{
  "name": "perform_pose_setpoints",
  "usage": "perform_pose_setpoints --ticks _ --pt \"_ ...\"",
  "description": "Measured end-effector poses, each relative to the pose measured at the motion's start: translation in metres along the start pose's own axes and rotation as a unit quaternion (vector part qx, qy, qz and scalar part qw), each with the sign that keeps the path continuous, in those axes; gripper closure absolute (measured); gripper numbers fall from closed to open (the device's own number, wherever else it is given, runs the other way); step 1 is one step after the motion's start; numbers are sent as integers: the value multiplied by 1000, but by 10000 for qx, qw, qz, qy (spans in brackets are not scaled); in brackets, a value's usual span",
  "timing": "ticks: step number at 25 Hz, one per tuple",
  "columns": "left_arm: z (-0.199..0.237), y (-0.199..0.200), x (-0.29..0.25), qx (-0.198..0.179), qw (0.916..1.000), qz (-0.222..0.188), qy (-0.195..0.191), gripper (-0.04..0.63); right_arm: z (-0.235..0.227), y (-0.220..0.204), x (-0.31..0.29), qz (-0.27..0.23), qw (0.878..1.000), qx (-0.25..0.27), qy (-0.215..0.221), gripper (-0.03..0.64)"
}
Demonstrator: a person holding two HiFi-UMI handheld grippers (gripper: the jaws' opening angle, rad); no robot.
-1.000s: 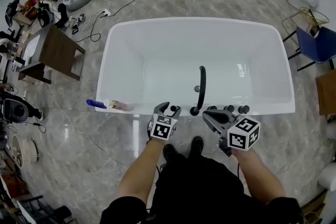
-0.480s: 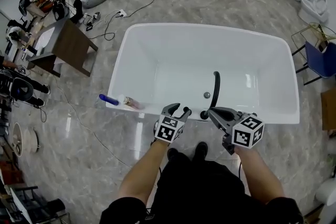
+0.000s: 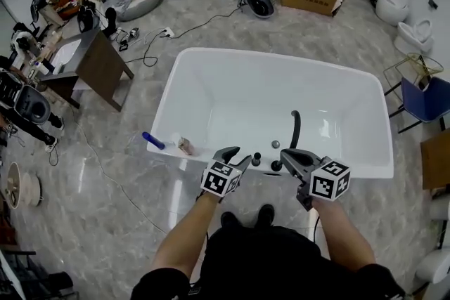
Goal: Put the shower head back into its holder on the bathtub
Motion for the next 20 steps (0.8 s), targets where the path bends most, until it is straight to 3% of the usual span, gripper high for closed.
perform_pose_setpoints --ticks 7,12,15,20 --pt "13 36 65 -22 9968 -792 77 450 12 -3 0 -232 9992 -118 -292 601" --pt "15 50 102 -148 9951 -973 54 453 20 -3 1 -304 9980 -183 -523 601" --pt "16 59 119 -278 9926 -1127 355 497 25 -3 3 -242 9986 -113 -455 601" --pt "17 78 132 -96 9904 -1291 481 497 36 17 -7 -259 9994 211 -108 601"
Point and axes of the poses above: the fingertips, and each gripper's own axes: x backward along the fingers, z to its left, y out of its top, the point moved 2 cm from there along x, backward along the fingers, and after that the axes turned 13 degrees about -x, right-handed, at the moved point
